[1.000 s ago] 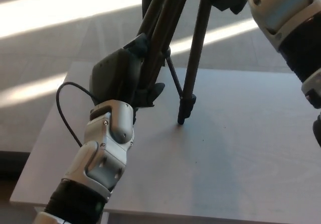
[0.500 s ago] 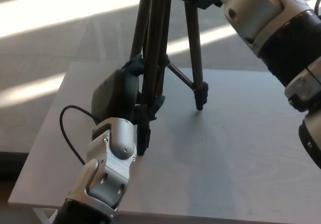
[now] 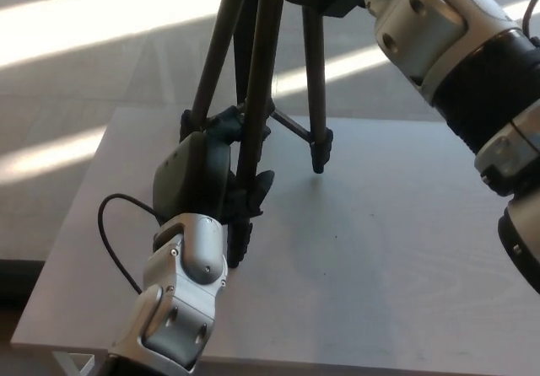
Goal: Use both hands of the robot to pick up the tripod lying in the middle of the desk and make it stand upright on the desk
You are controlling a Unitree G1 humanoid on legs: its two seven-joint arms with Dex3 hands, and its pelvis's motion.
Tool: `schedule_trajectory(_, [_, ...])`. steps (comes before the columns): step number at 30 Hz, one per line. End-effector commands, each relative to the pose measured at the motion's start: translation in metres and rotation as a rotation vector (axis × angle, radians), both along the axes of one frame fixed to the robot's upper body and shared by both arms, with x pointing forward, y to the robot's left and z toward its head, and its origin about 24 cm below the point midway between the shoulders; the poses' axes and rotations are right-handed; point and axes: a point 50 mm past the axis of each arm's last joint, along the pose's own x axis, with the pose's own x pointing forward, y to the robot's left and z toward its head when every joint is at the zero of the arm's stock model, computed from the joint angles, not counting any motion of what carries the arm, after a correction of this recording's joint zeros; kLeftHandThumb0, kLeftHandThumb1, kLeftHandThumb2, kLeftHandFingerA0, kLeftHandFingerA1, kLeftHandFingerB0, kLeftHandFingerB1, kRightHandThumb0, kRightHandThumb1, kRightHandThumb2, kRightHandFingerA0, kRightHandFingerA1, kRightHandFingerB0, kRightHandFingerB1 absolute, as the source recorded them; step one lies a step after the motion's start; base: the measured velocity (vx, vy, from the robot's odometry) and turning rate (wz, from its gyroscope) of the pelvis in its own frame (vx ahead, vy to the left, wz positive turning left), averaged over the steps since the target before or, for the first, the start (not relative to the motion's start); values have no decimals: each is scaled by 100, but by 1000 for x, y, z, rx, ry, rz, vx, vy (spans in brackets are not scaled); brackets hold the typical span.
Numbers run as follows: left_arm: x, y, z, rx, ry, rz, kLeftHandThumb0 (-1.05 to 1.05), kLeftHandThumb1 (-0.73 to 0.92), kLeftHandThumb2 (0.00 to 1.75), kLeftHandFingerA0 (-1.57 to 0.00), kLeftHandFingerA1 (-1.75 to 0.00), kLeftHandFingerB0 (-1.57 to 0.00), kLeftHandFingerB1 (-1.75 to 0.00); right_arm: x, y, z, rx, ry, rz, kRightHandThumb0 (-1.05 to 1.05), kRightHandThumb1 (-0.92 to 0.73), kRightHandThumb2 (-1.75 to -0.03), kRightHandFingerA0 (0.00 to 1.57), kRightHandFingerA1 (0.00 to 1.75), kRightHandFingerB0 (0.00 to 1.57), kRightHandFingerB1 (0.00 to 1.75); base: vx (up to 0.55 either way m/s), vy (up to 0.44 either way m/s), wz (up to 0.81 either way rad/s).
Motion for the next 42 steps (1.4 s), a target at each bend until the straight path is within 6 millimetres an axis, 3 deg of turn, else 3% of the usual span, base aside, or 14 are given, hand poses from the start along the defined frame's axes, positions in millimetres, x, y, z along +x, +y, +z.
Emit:
schedule_trajectory(1, [-9, 12, -33, 73, 129, 14, -22, 62, 81, -68, -141, -73, -95, 7, -21, -11, -15, -27, -72, -44, -77, -79, 97, 175, 71, 144, 0, 0, 0])
schedule_trajectory(4, [-10, 12, -34, 57, 155, 21, -32, 64, 77, -70, -165, -71, -119, 10, -29, -18, -6, 3, -116, -38, -69, -83, 90, 173, 64, 118, 0, 0, 0])
schedule_trajectory(7, [-10, 12, -35, 55, 169, 27, -22, 65, 74, -89, -165, -69, -73, 13, -34, -24, -25, -8, -117, -36, -61, -90, 95, 175, 72, 146, 0, 0, 0])
schedule_trajectory(10, [-12, 13, -39, 13, 196, 19, -19, 64, 87, -88, -175, -73, -138, 13, -33, -26, -50, 1, -116, -42, -56, -81, 100, 174, 75, 126, 0, 0, 0])
schedule_trajectory(14, [-16, 11, -44, -75, 262, 28, -19, 64, 92, -89, -171, -78, -116, 14, -30, -38, -69, 37, -107, -39, -64, -82, 91, 171, 76, 134, 0, 0, 0])
schedule_trajectory(15, [-17, 10, -46, -112, 271, 11, -19, 62, 95, -86, -175, -74, -132, 15, -30, -40, -70, 57, -112, -43, -68, -79, 96, 158, 94, 101, 0, 0, 0])
schedule_trajectory(16, [-19, 7, -47, -111, 282, -14, -27, 55, 110, -118, -135, -90, -114, 15, -31, -43, -71, 72, -118, -45, -69, -75, 97, 156, 94, 95, 0, 0, 0])
schedule_trajectory(17, [-19, 6, -47, -197, 317, -35, -23, 57, 111, -97, -171, -79, -144, 15, -29, -45, -71, 72, -112, -45, -72, -70, 101, 154, 99, 92, 0, 0, 0])
schedule_trajectory(27, [-20, -7, -40, -521, 356, -138, -22, 52, 123, -97, -169, -79, -157, 12, -4, -58, -86, 86, -28, -37, -67, -73, 89, 175, 63, 156, 0, 0, 0])
schedule_trajectory(30, [-19, -7, -40, -564, 388, -128, -20, 54, 116, -92, -173, -78, -156, 12, -3, -57, -75, 127, -5, -39, -68, -68, 74, 149, 57, 61, 0, 0, 0])
schedule_trajectory(34, [-18, -6, -41, -562, 391, -146, -20, 55, 116, -92, -172, -78, -153, 12, -3, -56, -73, 198, 6, -53, -54, -86, 84, 111, 22, 48, 0, 0, 0])
schedule_trajectory(35, [-19, -6, -42, -573, 395, -150, -18, 54, 120, -93, -171, -79, -151, 13, -5, -56, -66, 209, 22, -51, -66, -60, 79, 116, 23, 35, 0, 0, 0])
schedule_trajectory(36, [-19, -6, -42, -578, 395, -153, -16, 52, 123, -95, -171, -82, -149, 13, -6, -57, -83, 213, 21, -57, -67, -60, 48, 81, 18, 34, 0, 0, 0])
schedule_trajectory(42, [-18, -4, -40, -565, 388, -178, -16, 61, 110, -88, -165, -76, -136, 15, -14, -58, -127, 249, -23, -75, -50, -92, 1, 45, 4, 27, 0, 0, 0])
